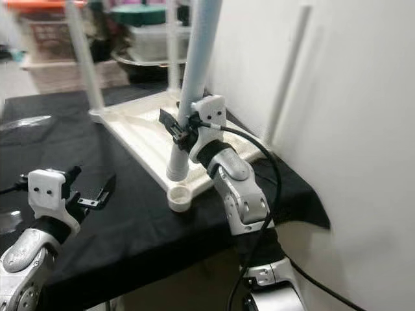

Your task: Building children table

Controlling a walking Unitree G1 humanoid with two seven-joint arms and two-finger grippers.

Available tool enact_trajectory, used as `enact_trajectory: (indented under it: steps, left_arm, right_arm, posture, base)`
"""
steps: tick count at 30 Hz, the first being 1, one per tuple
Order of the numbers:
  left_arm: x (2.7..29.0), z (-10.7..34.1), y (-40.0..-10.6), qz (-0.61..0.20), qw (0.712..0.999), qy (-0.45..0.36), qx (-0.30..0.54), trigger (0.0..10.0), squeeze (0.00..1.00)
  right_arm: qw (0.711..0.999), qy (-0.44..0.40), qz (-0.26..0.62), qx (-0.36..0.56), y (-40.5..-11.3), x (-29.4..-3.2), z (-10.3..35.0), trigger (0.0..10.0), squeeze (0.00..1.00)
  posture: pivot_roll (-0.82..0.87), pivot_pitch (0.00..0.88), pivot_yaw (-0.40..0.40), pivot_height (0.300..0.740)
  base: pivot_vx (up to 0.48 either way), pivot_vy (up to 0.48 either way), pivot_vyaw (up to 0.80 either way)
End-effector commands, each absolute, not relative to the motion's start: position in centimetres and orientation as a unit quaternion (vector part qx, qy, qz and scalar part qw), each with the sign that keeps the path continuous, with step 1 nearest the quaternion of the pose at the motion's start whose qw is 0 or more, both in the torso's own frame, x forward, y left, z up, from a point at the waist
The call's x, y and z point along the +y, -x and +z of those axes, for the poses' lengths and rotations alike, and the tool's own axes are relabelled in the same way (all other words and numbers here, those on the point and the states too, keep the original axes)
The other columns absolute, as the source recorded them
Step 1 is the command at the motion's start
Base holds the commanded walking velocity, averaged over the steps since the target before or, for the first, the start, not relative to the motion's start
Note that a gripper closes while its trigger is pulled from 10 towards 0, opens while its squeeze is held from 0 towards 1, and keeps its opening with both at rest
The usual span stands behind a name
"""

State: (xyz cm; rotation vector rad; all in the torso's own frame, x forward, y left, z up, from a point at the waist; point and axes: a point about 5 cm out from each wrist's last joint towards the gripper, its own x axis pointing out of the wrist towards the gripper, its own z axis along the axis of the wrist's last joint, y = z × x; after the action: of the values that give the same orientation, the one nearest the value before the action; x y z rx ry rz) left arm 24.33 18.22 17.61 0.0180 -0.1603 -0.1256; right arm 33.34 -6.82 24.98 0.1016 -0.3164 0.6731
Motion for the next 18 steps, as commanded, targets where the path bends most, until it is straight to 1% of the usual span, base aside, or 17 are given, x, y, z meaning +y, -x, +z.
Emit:
enact_trajectory:
  steps: [1, 8, 14, 18]
  left_arm:
    - [17.9, 17.8, -24.4, -0.07, 0.994, -0.009, -0.086, 10.0, 0.0]
    - [17.7, 17.6, -24.5, -0.078, 0.993, -0.011, -0.083, 10.0, 0.0]
    - [17.8, 17.2, -24.2, -0.087, 0.993, -0.017, -0.074, 10.0, 0.0]
    - [18.1, 16.9, -23.9, -0.088, 0.994, -0.019, -0.069, 10.0, 0.0]
  right_arm:
    - [0.931, -0.054, 0.325, -0.156, -33.5, -7.2, 25.1, 10.0, 0.0]
    - [0.93, -0.044, 0.333, -0.149, -33.5, -7.1, 24.6, 10.0, 0.0]
    - [0.921, -0.015, 0.366, -0.134, -33.1, -7.3, 24.0, 10.0, 0.0]
    - [0.905, 0.018, 0.408, -0.123, -32.8, -7.4, 23.6, 10.0, 0.0]
  posture:
    - [-0.01, 0.0, -0.06, 0.74]
    - [-0.01, 0.0, -0.054, 0.74]
    - [-0.01, 0.0, -0.058, 0.74]
    - [-0.01, 0.0, -0.061, 0.74]
  base:
    - [0.33, 0.0, 0.0]
    - [0.0, 0.0, 0.0]
    - [0.0, 0.0, 0.0]
    - [0.0, 0.0, 0.0]
